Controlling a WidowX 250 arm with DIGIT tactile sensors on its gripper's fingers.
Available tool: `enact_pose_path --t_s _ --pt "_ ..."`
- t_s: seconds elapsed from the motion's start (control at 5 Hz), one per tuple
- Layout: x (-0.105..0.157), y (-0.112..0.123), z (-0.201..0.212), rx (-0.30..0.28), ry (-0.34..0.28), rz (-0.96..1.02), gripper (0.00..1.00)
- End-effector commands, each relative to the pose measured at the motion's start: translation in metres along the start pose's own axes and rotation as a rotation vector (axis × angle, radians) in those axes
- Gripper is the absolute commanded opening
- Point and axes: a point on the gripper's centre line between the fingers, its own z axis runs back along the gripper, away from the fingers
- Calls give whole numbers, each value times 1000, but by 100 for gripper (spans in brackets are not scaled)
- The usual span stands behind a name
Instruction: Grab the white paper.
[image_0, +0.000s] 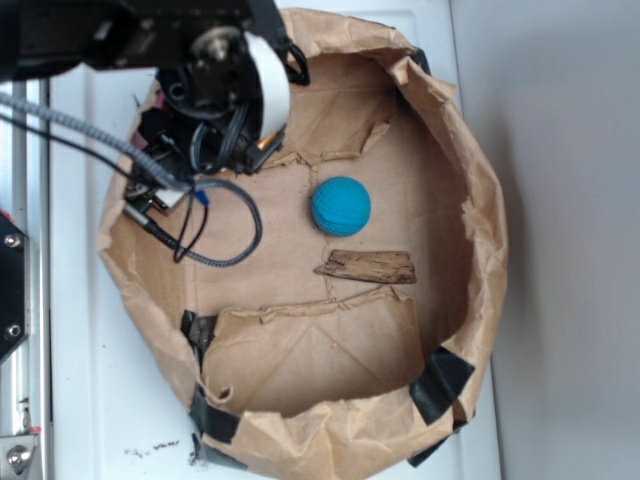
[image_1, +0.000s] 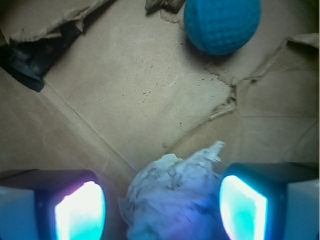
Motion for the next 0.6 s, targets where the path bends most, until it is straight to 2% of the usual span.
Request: enact_pose_path --t_s 0.0,0.4 --pt "-7 17 -12 99 55 56 100" --pt "-2 13 -48 151 153 51 100"
